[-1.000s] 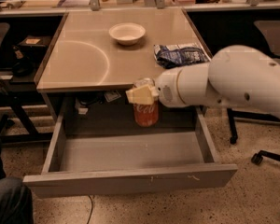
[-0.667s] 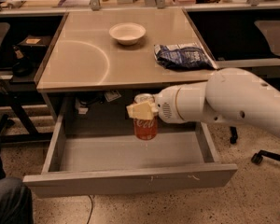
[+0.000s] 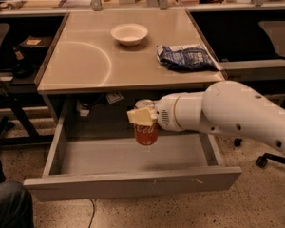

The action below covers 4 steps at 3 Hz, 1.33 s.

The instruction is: Place coke can into top drawer

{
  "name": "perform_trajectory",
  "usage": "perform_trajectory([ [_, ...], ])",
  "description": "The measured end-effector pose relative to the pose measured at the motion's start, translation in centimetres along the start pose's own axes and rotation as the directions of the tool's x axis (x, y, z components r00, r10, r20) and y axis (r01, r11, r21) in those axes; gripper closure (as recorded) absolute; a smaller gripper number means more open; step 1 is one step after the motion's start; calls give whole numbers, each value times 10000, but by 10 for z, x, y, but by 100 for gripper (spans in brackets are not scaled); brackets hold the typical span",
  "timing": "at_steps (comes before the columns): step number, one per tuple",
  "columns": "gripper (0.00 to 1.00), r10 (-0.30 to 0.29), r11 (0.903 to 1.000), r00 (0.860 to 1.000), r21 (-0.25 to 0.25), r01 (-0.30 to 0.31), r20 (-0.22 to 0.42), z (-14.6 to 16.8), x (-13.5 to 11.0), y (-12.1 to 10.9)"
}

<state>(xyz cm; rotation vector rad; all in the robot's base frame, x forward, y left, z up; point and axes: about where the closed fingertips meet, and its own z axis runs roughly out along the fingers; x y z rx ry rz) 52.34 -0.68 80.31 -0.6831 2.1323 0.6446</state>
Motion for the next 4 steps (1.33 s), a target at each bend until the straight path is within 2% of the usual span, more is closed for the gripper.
perform_trajectory([
  [1, 100, 363, 9989, 9988, 272, -372, 318, 28, 17, -3],
  [2, 100, 599, 9950, 9938, 739, -670, 935, 61, 24, -29],
  [3, 100, 853, 9903, 9876, 976, -986, 1316, 88, 35, -46],
  [4, 100, 1022, 9851, 9814, 1208, -1226, 1623, 106, 49, -55],
])
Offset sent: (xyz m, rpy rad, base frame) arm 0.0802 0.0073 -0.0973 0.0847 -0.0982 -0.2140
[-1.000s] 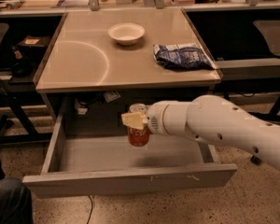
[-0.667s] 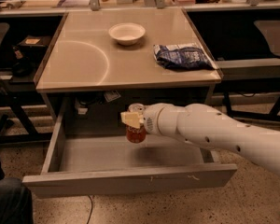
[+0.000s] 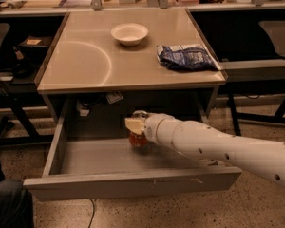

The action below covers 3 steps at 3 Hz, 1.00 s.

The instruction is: Place coke can into top drawer

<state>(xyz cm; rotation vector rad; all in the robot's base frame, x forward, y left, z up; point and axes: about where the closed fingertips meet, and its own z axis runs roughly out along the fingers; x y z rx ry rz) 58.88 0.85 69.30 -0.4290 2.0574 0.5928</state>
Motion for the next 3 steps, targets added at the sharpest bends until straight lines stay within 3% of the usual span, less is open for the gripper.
perform_trajectory([
  [2, 100, -39, 9954, 9971, 957, -34, 759, 10, 15, -6],
  [3, 100, -299, 9879, 9946, 1544, 142, 999, 1, 14, -2],
])
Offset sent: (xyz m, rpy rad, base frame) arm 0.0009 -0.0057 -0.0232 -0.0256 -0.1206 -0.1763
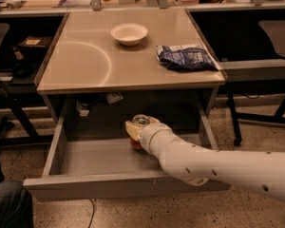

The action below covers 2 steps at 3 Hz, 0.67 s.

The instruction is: Place coke can into top drawer

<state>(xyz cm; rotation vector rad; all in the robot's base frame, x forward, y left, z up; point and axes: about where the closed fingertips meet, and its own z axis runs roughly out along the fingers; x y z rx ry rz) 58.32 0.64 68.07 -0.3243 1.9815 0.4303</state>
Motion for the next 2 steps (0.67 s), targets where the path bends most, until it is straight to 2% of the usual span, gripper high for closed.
perform_trajectory([
  [1, 100, -189, 9993, 9998, 310, 187, 51, -7, -1, 5],
  [2, 100, -64, 9994, 10000, 337, 65, -28, -7, 7, 7],
])
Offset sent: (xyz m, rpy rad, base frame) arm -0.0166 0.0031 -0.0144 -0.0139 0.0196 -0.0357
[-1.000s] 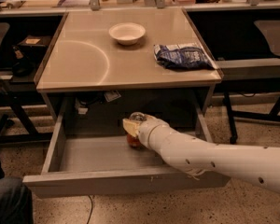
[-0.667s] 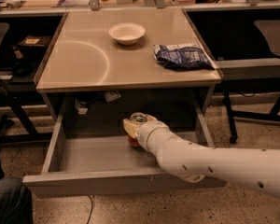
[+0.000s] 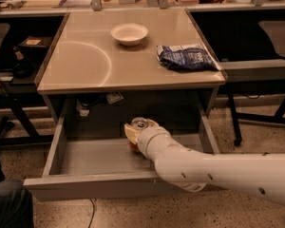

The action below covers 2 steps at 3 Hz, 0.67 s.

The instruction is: Place coke can into top drawer

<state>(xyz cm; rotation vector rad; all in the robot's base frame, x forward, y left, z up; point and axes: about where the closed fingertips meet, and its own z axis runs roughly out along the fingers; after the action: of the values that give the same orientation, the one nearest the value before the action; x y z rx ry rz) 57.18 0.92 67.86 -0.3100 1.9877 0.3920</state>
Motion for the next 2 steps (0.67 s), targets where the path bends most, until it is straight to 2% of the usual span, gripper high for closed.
perform_trajectory([
  [2, 100, 528, 9985, 9986, -146, -528, -29, 5, 17, -5],
])
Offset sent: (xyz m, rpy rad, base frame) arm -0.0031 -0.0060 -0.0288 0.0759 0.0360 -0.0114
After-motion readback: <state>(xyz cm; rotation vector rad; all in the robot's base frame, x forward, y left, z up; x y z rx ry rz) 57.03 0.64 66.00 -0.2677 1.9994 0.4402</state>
